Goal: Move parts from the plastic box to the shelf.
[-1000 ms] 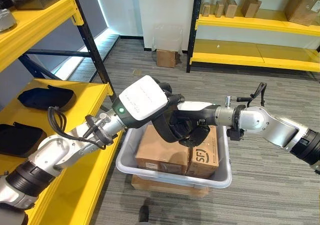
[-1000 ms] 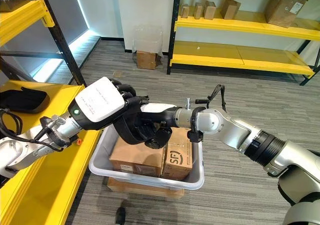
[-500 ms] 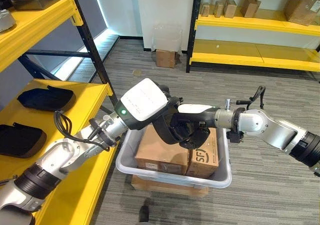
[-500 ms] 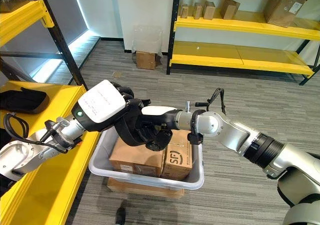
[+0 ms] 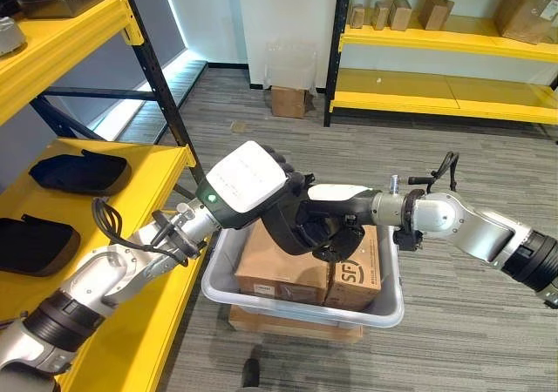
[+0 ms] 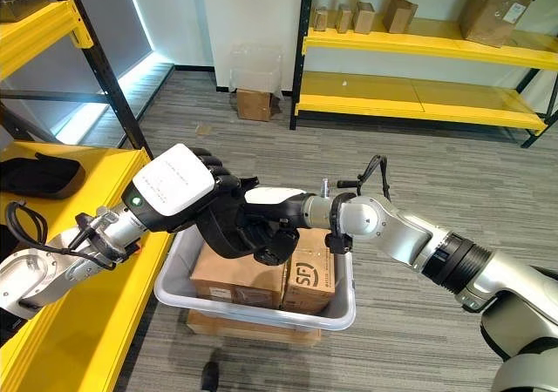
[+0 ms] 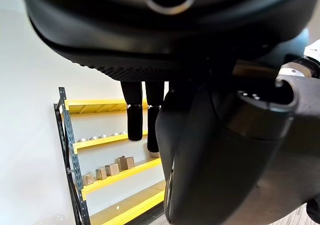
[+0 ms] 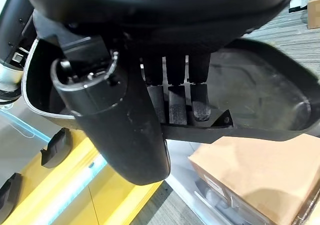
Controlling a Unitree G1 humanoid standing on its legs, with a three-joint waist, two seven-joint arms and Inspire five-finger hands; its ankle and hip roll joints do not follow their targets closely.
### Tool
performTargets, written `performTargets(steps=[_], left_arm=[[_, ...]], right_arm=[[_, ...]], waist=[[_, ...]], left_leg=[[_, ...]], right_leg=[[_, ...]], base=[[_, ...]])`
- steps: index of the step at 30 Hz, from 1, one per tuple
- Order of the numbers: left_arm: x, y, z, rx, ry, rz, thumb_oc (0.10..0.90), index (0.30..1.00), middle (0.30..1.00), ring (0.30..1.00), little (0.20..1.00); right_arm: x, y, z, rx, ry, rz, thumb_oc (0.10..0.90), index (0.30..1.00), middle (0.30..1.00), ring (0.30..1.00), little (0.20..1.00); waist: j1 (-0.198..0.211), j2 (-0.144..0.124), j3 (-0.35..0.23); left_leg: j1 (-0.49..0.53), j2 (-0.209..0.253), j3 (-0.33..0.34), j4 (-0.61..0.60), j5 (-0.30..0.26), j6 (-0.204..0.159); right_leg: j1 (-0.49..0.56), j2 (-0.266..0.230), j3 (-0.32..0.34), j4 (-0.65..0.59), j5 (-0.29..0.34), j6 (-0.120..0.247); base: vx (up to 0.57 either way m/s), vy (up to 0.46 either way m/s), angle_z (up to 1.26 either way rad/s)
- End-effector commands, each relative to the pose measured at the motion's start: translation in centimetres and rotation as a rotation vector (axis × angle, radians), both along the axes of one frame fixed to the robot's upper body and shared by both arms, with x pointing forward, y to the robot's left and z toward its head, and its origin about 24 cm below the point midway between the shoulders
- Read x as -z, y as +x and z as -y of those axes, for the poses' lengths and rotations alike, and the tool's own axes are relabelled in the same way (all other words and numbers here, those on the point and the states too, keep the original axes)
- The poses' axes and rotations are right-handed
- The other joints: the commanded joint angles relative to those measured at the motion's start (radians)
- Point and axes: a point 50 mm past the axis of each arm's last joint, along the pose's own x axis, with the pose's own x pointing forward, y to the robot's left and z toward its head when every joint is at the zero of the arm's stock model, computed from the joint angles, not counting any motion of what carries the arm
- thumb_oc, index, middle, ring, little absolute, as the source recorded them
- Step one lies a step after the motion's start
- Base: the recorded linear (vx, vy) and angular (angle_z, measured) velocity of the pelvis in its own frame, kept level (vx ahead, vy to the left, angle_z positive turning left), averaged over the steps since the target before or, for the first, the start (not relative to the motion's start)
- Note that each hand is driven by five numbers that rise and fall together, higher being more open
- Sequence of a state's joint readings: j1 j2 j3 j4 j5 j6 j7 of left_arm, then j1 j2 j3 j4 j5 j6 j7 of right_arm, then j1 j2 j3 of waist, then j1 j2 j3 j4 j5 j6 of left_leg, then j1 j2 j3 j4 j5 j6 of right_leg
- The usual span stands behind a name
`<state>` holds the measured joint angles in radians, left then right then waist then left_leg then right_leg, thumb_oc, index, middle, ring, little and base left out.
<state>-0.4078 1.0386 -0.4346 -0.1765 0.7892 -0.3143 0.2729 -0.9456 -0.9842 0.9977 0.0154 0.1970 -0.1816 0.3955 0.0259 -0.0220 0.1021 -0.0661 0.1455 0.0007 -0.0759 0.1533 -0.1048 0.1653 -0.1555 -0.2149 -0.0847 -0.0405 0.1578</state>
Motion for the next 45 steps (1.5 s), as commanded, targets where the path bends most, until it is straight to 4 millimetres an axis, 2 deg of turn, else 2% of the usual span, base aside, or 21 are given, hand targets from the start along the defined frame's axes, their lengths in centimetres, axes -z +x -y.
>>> performTargets(steps=[1,19,31,38,45], left_arm=[[-2.0,-1.7,1.4,0.152,-0.049,0.072,0.9,1.0,1.0,1.0,1.0],[-3.6,-3.1,1.0,0.17,0.0,0.154,0.9,1.0,1.0,1.0,1.0],[-4.6,-4.7,-1.0,0.126,0.137,0.2,0.9,1.0,1.0,1.0,1.0],[-4.9,-5.2,-0.8,0.151,0.189,0.219,0.9,1.0,1.0,1.0,1.0],[-6.5,-6.2,-0.5,0.174,0.15,0.319,0.9,1.0,1.0,1.0,1.0]], right_arm=[[-9.3,-0.5,-3.6,-0.156,0.333,0.288,0.4,0.3,0.3,0.3,0.3],[-8.8,-0.5,-2.9,-0.132,0.325,0.275,0.4,0.3,0.3,0.3,0.3],[-8.0,-0.4,-1.3,-0.086,0.303,0.259,0.4,0.3,0.3,0.3,0.3],[-8.0,-0.4,-1.1,-0.087,0.295,0.257,0.4,0.3,0.3,0.3,0.3],[-7.4,-0.5,-0.6,-0.074,0.297,0.243,0.4,0.3,0.3,0.3,0.3]], waist=[[-0.009,-0.077,-0.082],[0.002,-0.08,-0.08],[0.027,-0.079,-0.074],[0.033,-0.08,-0.075],[0.039,-0.081,-0.072]], left_leg=[[0.006,0.101,0.031,0.025,-0.062,-0.052],[0.003,0.097,0.026,0.026,-0.064,-0.05],[-0.012,0.094,0.022,0.033,-0.06,-0.048],[-0.012,0.094,0.021,0.033,-0.06,-0.048],[-0.014,0.094,0.018,0.032,-0.059,-0.049]], right_leg=[[0.043,-0.027,0.003,0.039,-0.083,0.009],[0.043,-0.027,0.001,0.035,-0.081,0.01],[0.044,-0.026,-0.006,0.028,-0.072,0.013],[0.044,-0.026,-0.008,0.026,-0.071,0.014],[0.043,-0.025,-0.008,0.024,-0.07,0.014]], base=[[0.0,0.0,0.0],[0.0,0.0,0.0],[0.0,0.0,0.0],[0.0,0.0,0.0],[0.0,0.0,0.0]])
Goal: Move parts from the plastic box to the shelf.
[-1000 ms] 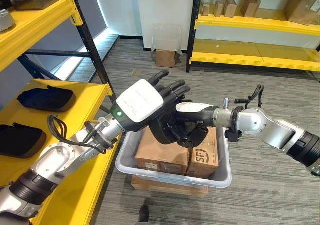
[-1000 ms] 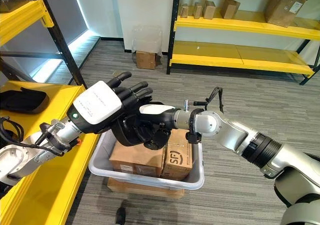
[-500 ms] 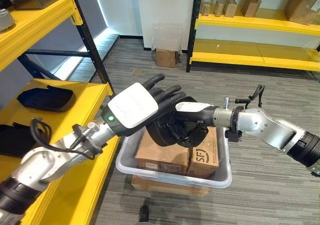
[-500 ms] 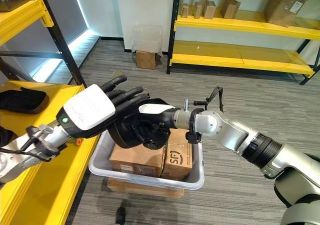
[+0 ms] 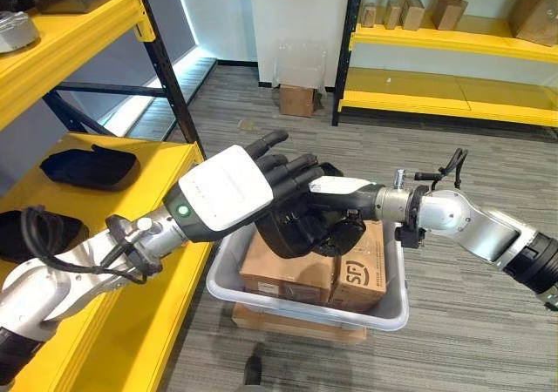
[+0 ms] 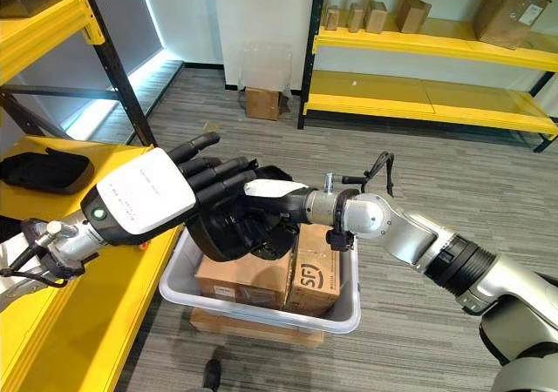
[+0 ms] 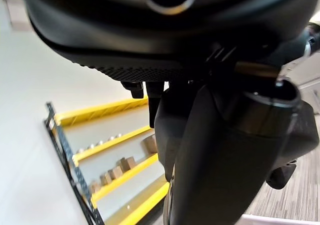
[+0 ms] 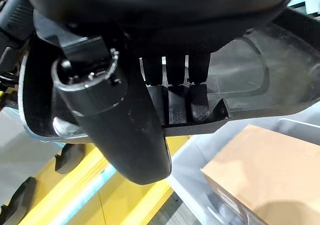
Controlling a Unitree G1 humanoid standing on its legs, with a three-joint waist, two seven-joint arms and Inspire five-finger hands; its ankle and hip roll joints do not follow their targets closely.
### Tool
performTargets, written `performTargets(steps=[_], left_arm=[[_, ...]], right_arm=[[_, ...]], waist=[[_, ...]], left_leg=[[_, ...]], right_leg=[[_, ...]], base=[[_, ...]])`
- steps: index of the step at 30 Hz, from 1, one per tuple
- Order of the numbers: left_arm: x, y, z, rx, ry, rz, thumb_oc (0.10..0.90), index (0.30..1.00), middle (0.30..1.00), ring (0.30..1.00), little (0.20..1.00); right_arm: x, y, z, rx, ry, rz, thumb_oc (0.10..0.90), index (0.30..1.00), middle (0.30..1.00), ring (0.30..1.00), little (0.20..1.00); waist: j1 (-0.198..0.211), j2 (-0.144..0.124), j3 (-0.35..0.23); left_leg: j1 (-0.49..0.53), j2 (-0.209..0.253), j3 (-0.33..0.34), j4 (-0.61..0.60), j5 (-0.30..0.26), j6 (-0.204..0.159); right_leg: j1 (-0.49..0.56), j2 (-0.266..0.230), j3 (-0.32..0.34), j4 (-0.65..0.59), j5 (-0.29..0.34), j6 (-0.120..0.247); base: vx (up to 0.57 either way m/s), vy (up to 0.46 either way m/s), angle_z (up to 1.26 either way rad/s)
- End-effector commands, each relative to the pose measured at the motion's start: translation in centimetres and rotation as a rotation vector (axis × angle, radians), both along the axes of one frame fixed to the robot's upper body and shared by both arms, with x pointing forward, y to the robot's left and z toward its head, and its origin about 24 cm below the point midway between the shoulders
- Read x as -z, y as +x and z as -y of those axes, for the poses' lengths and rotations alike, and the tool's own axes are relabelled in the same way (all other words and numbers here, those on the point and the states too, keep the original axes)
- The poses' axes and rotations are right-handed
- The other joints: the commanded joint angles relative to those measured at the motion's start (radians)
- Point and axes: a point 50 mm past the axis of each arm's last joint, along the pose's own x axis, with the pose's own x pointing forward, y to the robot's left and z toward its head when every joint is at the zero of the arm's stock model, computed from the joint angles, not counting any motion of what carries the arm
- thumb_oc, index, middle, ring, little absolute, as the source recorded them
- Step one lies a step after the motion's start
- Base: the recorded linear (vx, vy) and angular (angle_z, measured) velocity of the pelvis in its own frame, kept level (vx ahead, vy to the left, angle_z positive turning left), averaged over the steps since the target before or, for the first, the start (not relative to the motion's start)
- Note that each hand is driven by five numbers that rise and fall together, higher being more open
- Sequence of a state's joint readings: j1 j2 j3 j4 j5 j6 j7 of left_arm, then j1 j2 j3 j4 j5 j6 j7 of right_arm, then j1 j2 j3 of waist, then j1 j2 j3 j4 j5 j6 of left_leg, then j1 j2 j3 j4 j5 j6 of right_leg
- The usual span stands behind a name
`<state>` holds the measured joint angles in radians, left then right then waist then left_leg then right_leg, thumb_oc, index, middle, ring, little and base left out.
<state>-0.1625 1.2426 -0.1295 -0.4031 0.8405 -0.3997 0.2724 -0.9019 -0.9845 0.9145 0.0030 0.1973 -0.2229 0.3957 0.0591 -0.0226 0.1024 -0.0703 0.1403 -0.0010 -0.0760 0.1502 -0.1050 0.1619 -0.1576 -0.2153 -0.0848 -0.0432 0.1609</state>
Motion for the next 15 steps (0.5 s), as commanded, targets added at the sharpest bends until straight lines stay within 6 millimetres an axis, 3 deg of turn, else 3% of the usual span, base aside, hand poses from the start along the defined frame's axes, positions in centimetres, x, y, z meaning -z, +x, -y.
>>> performTargets(steps=[1,15], left_arm=[[-3.6,-2.2,1.5,0.166,-0.042,0.184,0.9,1.0,1.0,1.0,1.0],[-5.8,-3.6,2.3,0.251,-0.131,0.333,0.9,1.0,1.0,1.0,1.0]], right_arm=[[-6.4,-0.3,-0.8,-0.054,0.231,0.206,0.4,0.3,0.3,0.3,0.3],[-6.3,-0.4,-0.6,-0.054,0.229,0.2,0.4,0.3,0.3,0.3,0.3]], waist=[[0.008,-0.081,-0.072],[0.011,-0.083,-0.077]], left_leg=[[-0.01,0.098,0.02,0.033,-0.056,-0.049],[-0.01,0.097,0.016,0.032,-0.055,-0.05]], right_leg=[[0.047,-0.023,-0.009,0.024,-0.068,0.011],[0.049,-0.023,-0.013,0.025,-0.071,0.01]], base=[[0.0,0.0,0.0],[0.0,0.0,0.0]])
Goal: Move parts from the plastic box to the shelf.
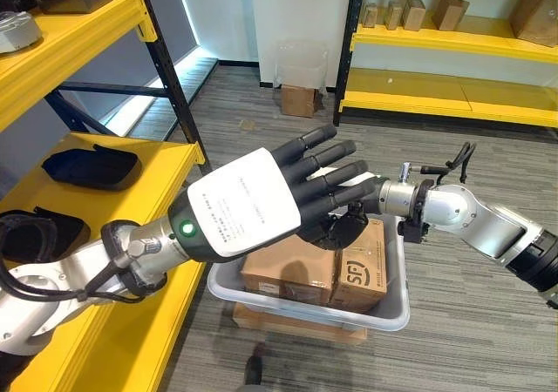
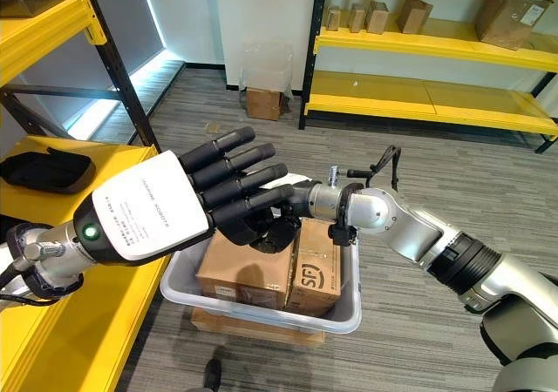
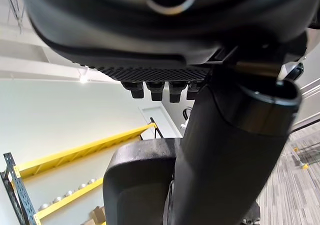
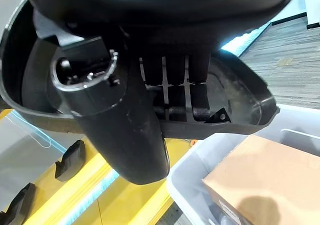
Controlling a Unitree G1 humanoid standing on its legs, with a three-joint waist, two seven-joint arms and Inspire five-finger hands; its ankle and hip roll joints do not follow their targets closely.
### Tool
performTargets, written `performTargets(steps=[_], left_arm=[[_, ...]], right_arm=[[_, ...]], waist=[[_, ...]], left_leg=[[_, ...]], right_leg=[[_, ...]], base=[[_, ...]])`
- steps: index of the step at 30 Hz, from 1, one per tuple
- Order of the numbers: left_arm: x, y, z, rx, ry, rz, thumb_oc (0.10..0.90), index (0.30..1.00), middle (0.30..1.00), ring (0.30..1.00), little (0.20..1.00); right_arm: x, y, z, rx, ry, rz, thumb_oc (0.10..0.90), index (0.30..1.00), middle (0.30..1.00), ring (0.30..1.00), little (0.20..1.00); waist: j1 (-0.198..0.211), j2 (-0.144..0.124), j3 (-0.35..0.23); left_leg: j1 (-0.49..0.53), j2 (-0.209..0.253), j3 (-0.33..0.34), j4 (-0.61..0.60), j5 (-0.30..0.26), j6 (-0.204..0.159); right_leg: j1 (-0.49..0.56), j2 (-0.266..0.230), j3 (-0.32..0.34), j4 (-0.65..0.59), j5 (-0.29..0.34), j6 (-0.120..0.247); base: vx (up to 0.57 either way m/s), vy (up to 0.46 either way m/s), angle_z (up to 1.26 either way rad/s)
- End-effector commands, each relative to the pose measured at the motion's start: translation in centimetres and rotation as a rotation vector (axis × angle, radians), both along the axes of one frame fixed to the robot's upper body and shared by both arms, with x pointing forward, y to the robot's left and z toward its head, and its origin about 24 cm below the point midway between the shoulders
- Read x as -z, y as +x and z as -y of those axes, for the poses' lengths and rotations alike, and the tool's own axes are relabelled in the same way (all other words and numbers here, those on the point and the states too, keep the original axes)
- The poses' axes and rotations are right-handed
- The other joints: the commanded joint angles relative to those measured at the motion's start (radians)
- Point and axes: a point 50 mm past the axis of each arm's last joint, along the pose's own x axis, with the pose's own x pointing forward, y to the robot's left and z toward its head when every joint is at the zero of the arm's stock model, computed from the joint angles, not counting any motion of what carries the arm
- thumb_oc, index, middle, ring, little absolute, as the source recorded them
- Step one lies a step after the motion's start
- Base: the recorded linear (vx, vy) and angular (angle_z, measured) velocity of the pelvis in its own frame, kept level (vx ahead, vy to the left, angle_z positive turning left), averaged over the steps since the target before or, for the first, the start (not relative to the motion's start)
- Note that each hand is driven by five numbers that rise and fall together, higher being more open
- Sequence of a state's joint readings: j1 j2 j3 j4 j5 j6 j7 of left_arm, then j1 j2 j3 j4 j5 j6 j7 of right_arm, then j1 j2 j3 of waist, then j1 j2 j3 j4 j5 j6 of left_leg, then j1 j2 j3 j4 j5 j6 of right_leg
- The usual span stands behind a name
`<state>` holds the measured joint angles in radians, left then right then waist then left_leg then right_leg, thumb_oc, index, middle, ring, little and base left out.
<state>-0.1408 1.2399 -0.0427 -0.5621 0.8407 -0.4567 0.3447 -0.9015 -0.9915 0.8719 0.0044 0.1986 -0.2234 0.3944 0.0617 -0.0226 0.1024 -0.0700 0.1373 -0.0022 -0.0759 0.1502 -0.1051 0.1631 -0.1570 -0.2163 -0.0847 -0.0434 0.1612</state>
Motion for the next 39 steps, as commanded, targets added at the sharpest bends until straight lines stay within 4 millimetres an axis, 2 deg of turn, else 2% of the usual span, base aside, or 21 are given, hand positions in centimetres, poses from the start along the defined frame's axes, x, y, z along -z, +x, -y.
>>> performTargets(steps=[1,6,15,22,28,39], left_arm=[[-3.9,-0.8,0.0,0.054,-0.126,0.199,0.9,1.0,1.0,1.0,1.0],[-4.4,-1.0,0.5,0.085,-0.142,0.222,0.9,1.0,1.0,1.0,1.0],[-4.0,-0.8,0.6,0.087,-0.154,0.184,0.9,1.0,1.0,1.0,1.0],[-2.5,0.1,0.7,0.065,-0.161,0.067,0.9,1.0,1.0,1.0,1.0],[-0.4,1.2,1.3,0.044,-0.136,-0.081,0.9,1.0,1.0,1.0,1.0],[1.5,2.5,1.7,0.012,-0.148,-0.202,0.9,1.0,1.0,1.0,1.0]], right_arm=[[-5.2,-0.7,-1.1,-0.076,0.204,0.168,0.4,0.3,0.3,0.3,0.3],[-5.3,-0.7,-1.2,-0.081,0.209,0.171,0.4,0.3,0.3,0.3,0.3],[-5.4,-0.7,-1.2,-0.08,0.215,0.181,0.4,0.3,0.3,0.3,0.3],[-5.6,-0.6,-1.4,-0.075,0.226,0.188,0.4,0.3,0.3,0.3,0.3],[-5.7,-0.6,-1.8,-0.087,0.237,0.193,0.4,0.3,0.3,0.3,0.3],[-6.0,-0.5,-2.2,-0.088,0.26,0.204,0.4,0.3,0.3,0.3,0.3]], waist=[[0.009,-0.083,-0.077],[0.008,-0.086,-0.079],[0.007,-0.088,-0.078],[0.002,-0.089,-0.073],[-0.01,-0.089,-0.074],[-0.021,-0.089,-0.074]], left_leg=[[-0.01,0.1,0.017,0.031,-0.055,-0.05],[-0.01,0.101,0.016,0.031,-0.056,-0.049],[-0.012,0.099,0.015,0.033,-0.057,-0.048],[-0.011,0.1,0.016,0.033,-0.057,-0.047],[-0.009,0.099,0.018,0.034,-0.06,-0.045],[-0.002,0.099,0.027,0.034,-0.065,-0.042]], right_leg=[[0.048,-0.023,-0.011,0.025,-0.07,0.009],[0.052,-0.023,-0.011,0.021,-0.069,0.009],[0.051,-0.022,-0.009,0.022,-0.07,0.009],[0.05,-0.021,-0.008,0.024,-0.072,0.008],[0.051,-0.021,-0.003,0.027,-0.075,0.007],[0.047,-0.022,0.003,0.028,-0.075,0.006]], base=[[0.0,0.0,0.0],[0.0,0.0,0.0],[0.0,0.0,0.0],[0.0,0.0,0.0],[0.0,0.0,0.0],[0.0,0.0,0.0]])
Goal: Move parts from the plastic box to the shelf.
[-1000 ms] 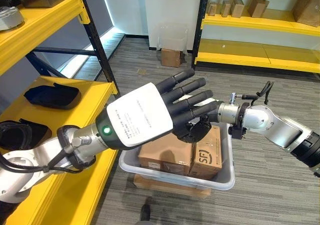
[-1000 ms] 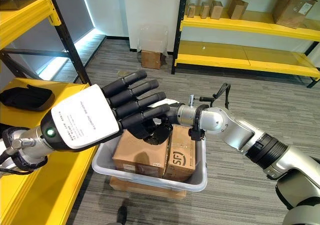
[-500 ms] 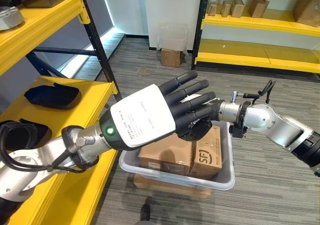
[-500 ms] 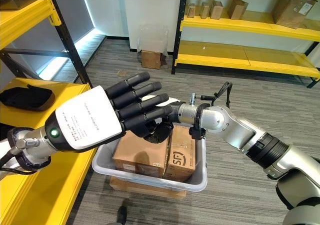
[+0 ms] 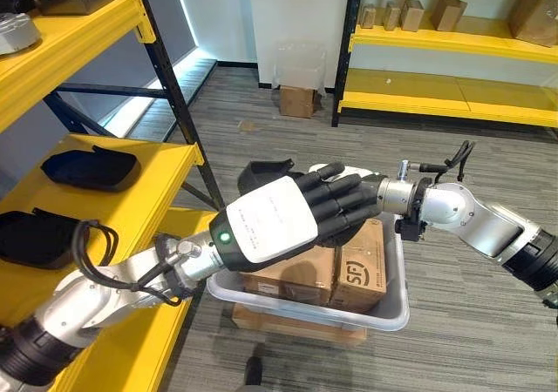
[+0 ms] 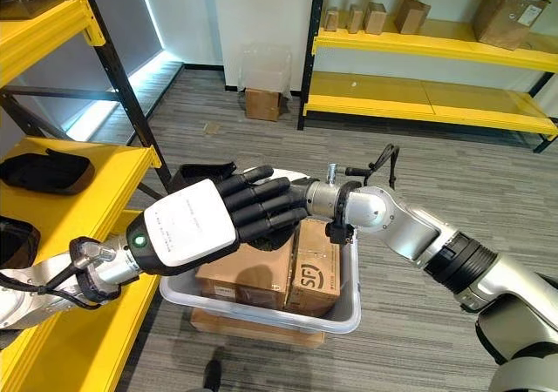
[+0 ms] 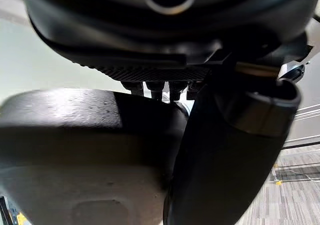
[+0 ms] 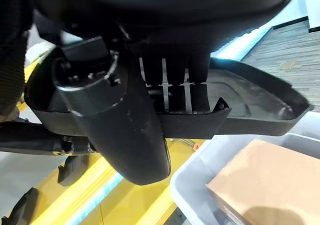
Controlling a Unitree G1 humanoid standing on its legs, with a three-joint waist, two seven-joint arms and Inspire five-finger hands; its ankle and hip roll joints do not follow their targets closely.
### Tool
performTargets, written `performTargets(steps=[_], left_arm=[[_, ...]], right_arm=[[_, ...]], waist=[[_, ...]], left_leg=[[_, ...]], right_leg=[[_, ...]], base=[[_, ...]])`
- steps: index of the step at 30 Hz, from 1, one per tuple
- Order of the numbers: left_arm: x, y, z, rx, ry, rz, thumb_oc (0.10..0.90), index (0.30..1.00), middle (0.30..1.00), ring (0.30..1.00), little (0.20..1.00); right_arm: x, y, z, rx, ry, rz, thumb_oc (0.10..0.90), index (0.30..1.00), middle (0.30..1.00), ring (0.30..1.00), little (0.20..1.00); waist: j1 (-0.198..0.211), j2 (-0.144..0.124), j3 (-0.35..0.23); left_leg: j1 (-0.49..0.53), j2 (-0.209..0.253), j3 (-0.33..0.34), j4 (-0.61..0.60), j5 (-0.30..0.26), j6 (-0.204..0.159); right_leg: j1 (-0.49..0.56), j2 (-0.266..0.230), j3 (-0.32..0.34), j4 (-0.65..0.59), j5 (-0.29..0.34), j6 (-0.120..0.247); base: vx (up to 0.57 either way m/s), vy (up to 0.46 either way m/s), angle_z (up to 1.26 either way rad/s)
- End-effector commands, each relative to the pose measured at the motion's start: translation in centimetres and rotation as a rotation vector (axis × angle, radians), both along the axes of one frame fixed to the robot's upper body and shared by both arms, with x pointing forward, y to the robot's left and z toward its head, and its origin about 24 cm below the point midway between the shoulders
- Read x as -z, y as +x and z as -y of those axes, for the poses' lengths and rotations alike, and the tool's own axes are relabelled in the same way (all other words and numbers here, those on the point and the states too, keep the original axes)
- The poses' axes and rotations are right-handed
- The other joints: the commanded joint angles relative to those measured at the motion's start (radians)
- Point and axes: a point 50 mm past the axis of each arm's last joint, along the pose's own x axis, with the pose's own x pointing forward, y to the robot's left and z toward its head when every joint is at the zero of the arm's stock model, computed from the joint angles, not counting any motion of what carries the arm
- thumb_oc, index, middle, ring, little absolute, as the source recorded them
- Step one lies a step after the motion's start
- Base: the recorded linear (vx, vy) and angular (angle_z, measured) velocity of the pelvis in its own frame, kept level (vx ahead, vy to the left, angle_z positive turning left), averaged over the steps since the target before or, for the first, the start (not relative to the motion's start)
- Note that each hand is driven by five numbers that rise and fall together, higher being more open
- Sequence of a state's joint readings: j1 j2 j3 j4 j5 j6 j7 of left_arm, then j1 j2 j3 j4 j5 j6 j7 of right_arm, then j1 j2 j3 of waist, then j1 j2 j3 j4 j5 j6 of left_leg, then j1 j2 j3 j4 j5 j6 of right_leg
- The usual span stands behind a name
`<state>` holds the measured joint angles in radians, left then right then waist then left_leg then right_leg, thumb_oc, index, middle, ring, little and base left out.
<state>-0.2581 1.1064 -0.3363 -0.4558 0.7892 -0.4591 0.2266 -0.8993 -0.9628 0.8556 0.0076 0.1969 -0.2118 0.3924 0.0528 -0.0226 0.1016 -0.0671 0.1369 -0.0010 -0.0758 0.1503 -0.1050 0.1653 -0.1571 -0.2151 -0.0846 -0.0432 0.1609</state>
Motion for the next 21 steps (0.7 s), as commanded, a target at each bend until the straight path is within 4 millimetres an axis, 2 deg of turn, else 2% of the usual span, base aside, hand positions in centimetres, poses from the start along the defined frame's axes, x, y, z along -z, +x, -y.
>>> performTargets(steps=[1,8,21], left_arm=[[-2.7,0.9,-0.4,-0.031,-0.103,0.076,0.9,1.0,1.0,1.0,1.0],[-1.9,2.1,-1.5,-0.122,-0.131,0.061,0.9,1.0,1.0,1.0,1.0],[-1.7,2.2,-4.5,-0.271,-0.196,0.085,0.9,1.0,1.0,1.0,1.0]], right_arm=[[-5.9,-0.6,-1.7,-0.083,0.237,0.205,0.4,0.3,0.3,0.3,0.3],[-5.7,-0.5,-1.8,-0.073,0.254,0.202,0.4,0.3,0.3,0.3,0.3],[-5.5,-0.4,-1.0,-0.049,0.261,0.193,0.4,0.3,0.3,0.3,0.3]], waist=[[-0.013,-0.09,-0.073],[-0.017,-0.091,-0.073],[-0.007,-0.095,-0.074]], left_leg=[[-0.005,0.1,0.025,0.033,-0.066,-0.042],[-0.003,0.1,0.027,0.033,-0.068,-0.038],[-0.009,0.097,0.024,0.039,-0.071,-0.036]], right_leg=[[0.045,-0.022,0.003,0.028,-0.075,0.006],[0.039,-0.022,0.01,0.033,-0.076,0.004],[0.039,-0.022,0.01,0.032,-0.076,0.004]], base=[[0.0,0.0,0.0],[0.0,0.0,0.0],[0.0,0.0,0.0]])
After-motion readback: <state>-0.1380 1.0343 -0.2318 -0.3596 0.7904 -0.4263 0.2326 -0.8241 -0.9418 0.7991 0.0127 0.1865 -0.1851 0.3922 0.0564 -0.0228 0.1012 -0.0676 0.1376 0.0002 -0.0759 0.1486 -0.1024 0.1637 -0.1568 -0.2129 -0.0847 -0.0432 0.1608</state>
